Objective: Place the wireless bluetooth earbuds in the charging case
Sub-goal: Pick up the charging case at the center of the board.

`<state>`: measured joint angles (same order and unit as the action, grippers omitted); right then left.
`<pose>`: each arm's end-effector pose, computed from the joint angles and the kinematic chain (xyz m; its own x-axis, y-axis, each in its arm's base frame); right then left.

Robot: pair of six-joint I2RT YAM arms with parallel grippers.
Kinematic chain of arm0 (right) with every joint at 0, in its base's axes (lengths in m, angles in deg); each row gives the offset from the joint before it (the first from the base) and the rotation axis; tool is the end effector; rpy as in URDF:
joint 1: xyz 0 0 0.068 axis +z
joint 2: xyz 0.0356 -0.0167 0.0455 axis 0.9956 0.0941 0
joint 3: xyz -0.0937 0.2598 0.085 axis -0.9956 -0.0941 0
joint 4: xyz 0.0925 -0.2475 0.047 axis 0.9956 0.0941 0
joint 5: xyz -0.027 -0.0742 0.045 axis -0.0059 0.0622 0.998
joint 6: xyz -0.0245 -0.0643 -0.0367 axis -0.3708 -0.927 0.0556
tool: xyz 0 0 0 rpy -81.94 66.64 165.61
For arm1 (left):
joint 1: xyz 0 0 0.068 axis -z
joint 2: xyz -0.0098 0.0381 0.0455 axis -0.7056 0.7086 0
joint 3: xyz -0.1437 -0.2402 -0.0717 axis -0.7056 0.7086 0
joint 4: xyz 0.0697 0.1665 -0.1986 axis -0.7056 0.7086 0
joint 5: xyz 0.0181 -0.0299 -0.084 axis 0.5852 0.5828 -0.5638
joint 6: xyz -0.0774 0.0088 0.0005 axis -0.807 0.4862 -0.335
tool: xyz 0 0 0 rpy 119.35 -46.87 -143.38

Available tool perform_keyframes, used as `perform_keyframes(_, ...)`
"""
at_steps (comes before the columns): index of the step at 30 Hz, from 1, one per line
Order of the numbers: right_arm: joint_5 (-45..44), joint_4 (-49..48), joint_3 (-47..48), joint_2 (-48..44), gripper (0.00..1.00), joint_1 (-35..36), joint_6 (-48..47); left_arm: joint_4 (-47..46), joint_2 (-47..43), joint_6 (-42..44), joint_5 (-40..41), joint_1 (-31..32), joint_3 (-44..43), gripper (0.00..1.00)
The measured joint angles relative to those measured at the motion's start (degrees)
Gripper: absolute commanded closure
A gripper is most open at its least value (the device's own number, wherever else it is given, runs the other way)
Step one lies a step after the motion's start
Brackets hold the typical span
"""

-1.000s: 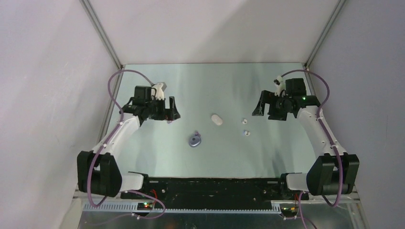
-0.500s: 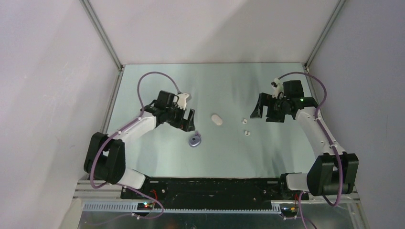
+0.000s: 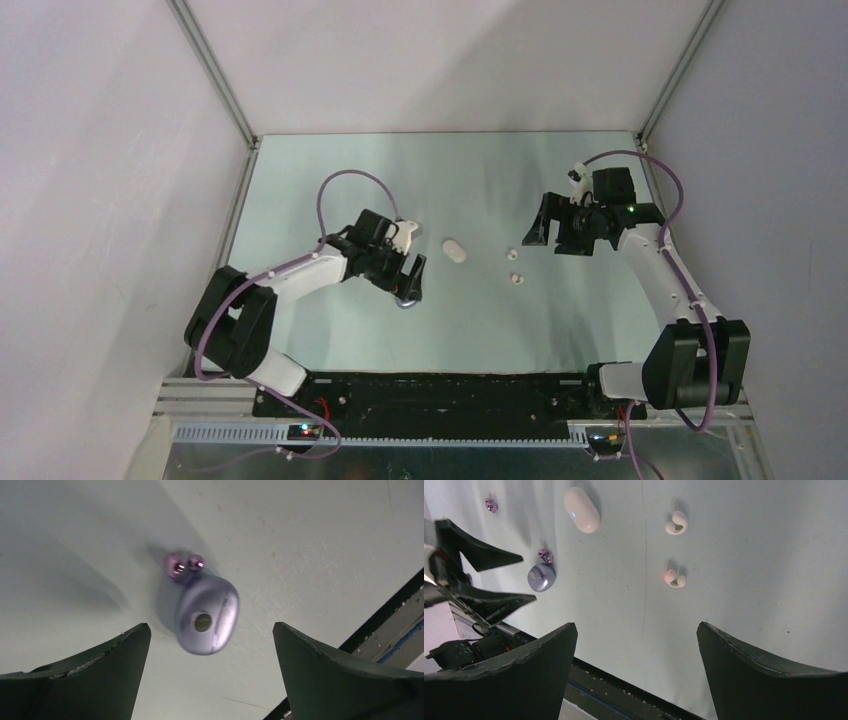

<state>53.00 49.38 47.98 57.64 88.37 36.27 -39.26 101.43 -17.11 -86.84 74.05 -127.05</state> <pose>0.2814 0.0476 0.2781 -0.8663 0.1225 -0.4842 -0.1361 0.8749 0.4648 0.2584 -0.1713 0.1694 -0.7839 0.3797 -0.4912 0.5717 0.7501 -0.3325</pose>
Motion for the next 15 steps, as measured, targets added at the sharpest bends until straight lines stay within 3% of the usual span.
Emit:
perform_keyframes(9, 0.6, -1.6, 0.0, 2.4, 0.06, -0.2, 2.0, 1.2, -0.4, -2.5, -0.4, 11.0, 2.7, 0.00)
perform_keyframes(15, 0.6, -2.0, 0.0, 3.1, 0.07, -0.7, 2.7, 1.3, 7.0, -4.2, -1.3, 18.7, -8.1, 0.02)
